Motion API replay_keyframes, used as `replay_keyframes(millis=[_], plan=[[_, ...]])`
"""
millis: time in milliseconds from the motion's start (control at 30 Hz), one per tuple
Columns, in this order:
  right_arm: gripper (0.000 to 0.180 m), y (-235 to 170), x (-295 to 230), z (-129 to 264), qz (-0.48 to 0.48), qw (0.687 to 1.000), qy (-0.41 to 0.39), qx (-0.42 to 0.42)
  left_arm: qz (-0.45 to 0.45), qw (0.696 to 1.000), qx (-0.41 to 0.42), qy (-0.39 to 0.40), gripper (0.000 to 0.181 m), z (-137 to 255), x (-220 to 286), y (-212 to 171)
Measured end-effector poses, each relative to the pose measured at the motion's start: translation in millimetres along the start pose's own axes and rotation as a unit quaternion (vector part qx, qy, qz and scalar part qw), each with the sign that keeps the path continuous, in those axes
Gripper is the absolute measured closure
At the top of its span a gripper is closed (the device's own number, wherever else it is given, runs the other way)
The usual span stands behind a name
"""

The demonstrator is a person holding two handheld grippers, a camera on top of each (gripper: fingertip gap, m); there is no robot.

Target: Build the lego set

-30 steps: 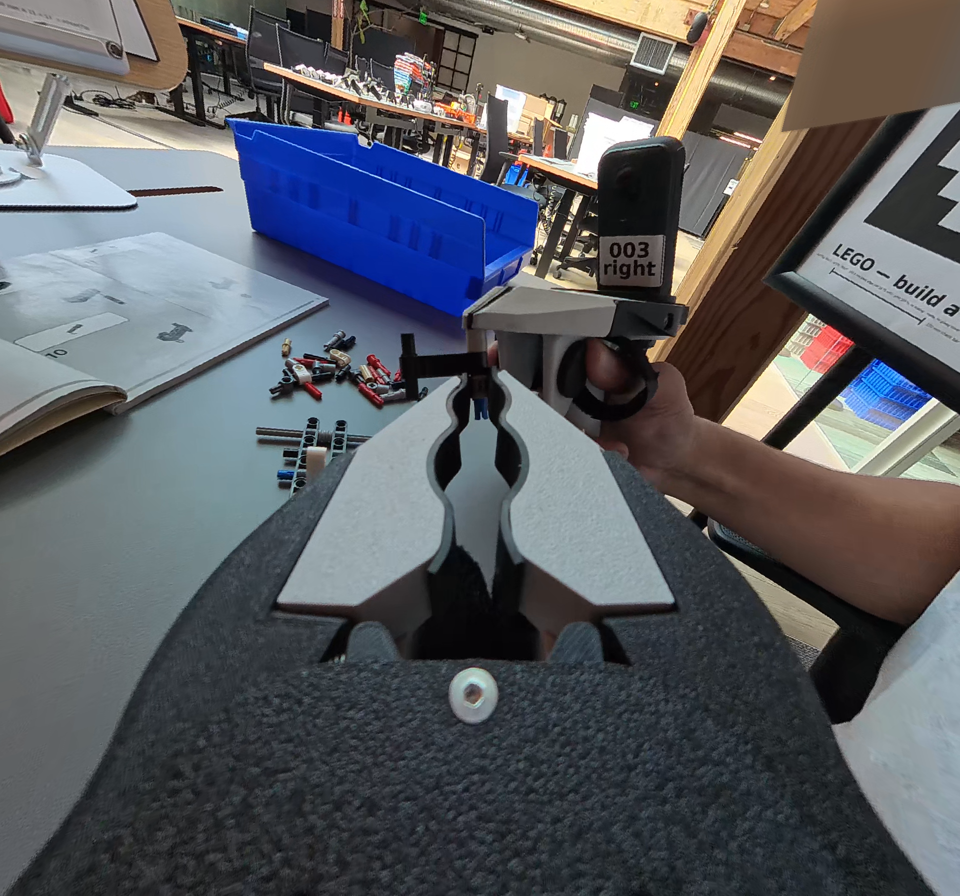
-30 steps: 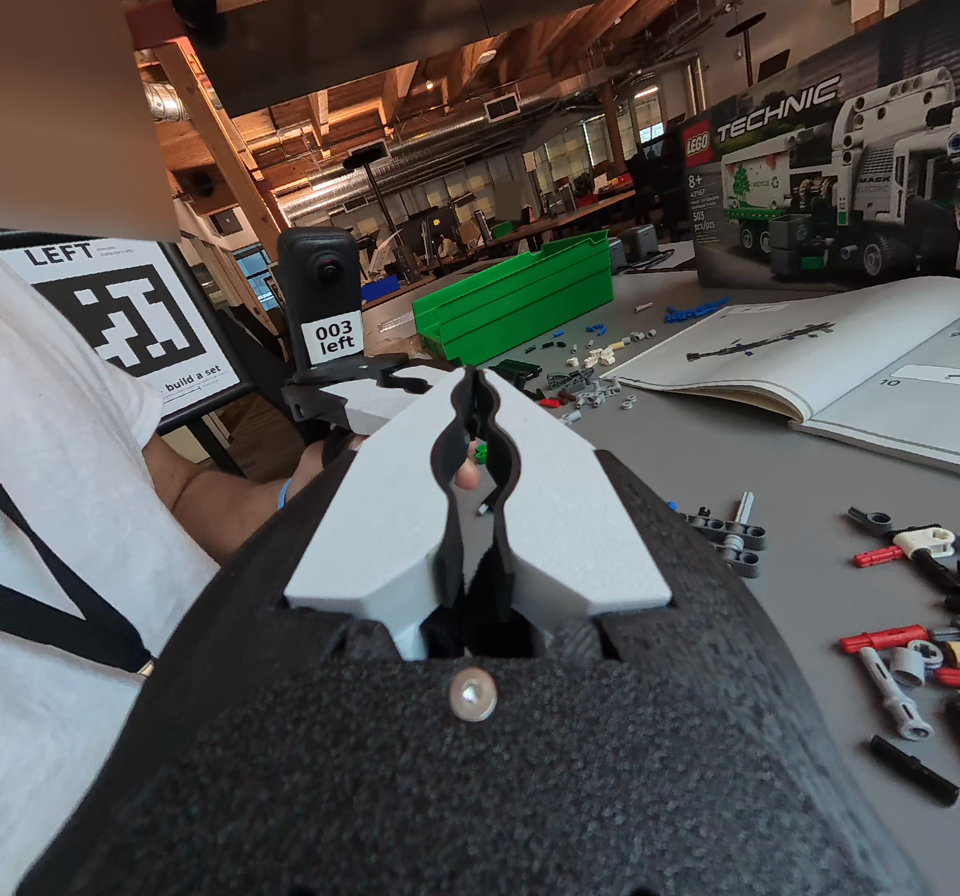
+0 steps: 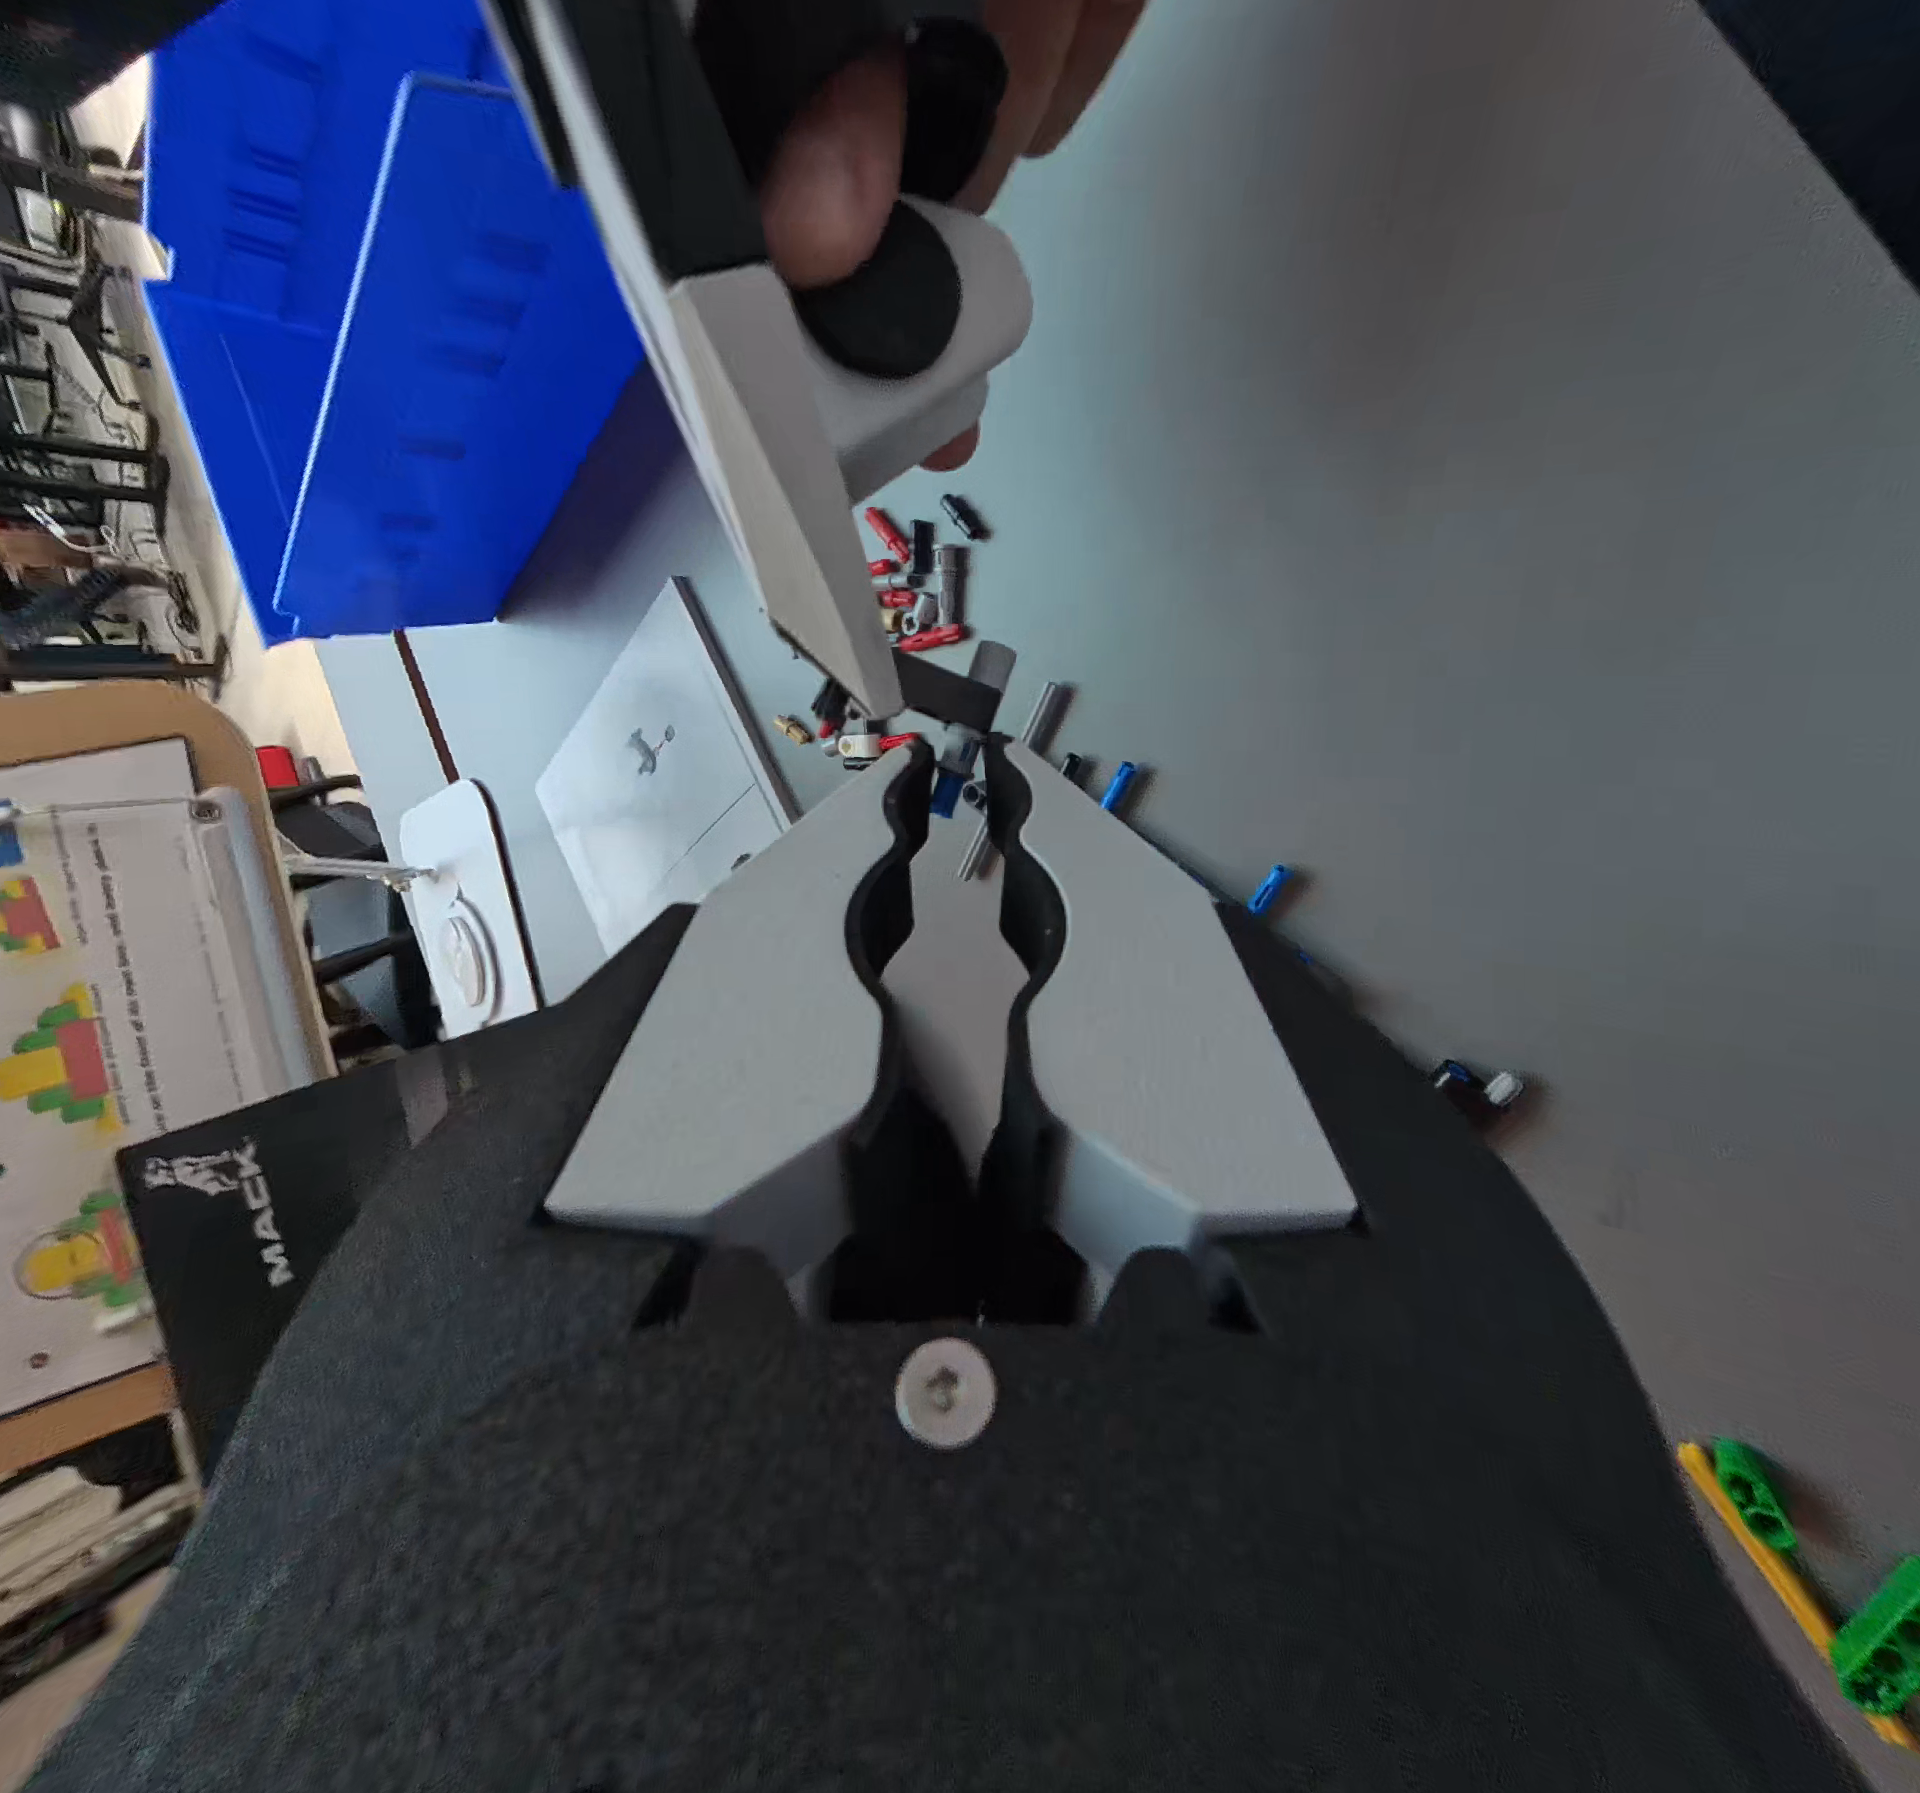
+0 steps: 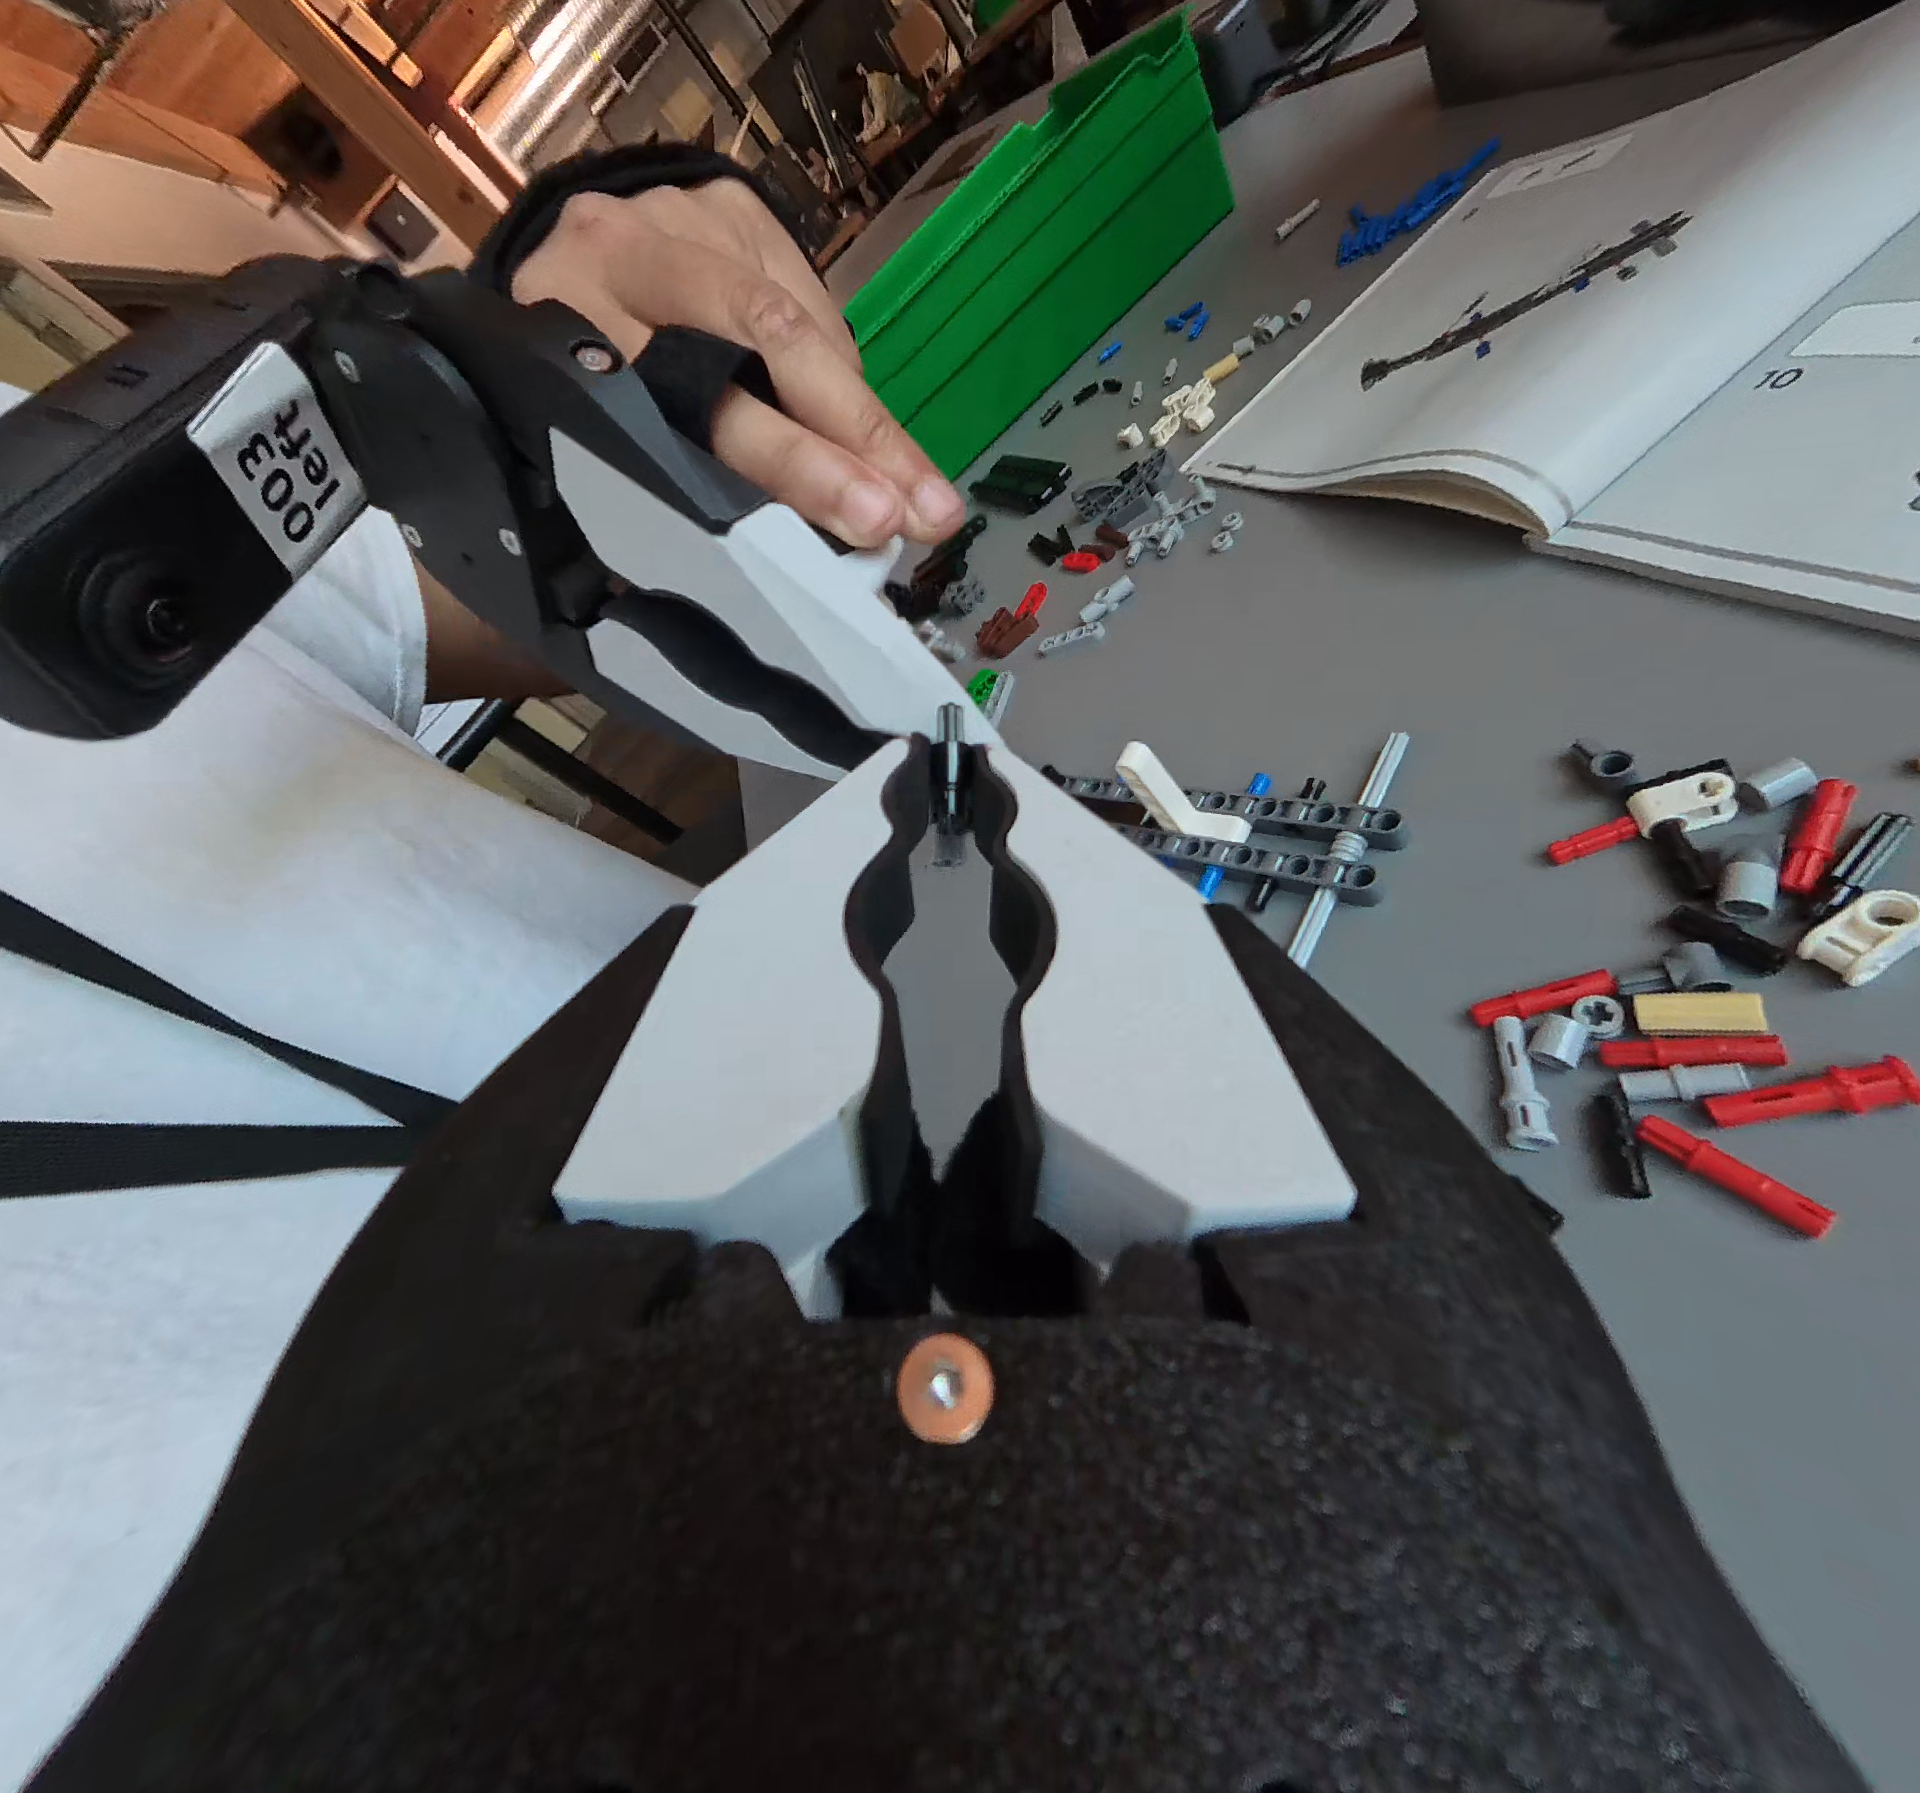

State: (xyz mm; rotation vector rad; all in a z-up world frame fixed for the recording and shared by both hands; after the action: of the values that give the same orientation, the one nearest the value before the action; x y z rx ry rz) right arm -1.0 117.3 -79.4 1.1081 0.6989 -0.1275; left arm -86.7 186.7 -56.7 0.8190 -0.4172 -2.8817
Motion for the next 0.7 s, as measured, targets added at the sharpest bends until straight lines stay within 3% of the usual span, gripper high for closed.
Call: replay_keyframes(millis=[167, 367, 500, 700], plan=[[0.174, 10, 14, 15, -0.034, 0.995, 0.003, 0.091, 0.187, 0.976, 0.115, 0.006, 0.165, 11, -29, -14], [0.174, 22, 18, 19, -0.064, 0.974, 0.046, 0.212, 0.426, 0.848, 0.317, -0.014, 0.160, 10, -48, -37], [0.174, 21, 21, 18, -0.027, 0.963, 0.053, 0.262, 0.483, 0.774, 0.407, -0.054, 0.161, 2, -49, -41], [0.174, 22, 29, 23, -0.039, 0.952, 0.051, 0.301, 0.504, 0.739, 0.441, -0.076, 0.168, -15, -51, -32]])
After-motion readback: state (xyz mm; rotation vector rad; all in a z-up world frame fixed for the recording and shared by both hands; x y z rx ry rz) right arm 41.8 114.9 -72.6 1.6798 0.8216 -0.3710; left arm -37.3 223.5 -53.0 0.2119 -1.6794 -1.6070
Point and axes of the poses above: each gripper's, where its closed fingertips meet, z back along the fingers, y out of its top, x = y × z across the jaws, the point moved 7 cm from there along z, back along the fingers, and after that the axes turned 9 degrees about -y, right-handed, at the moved point
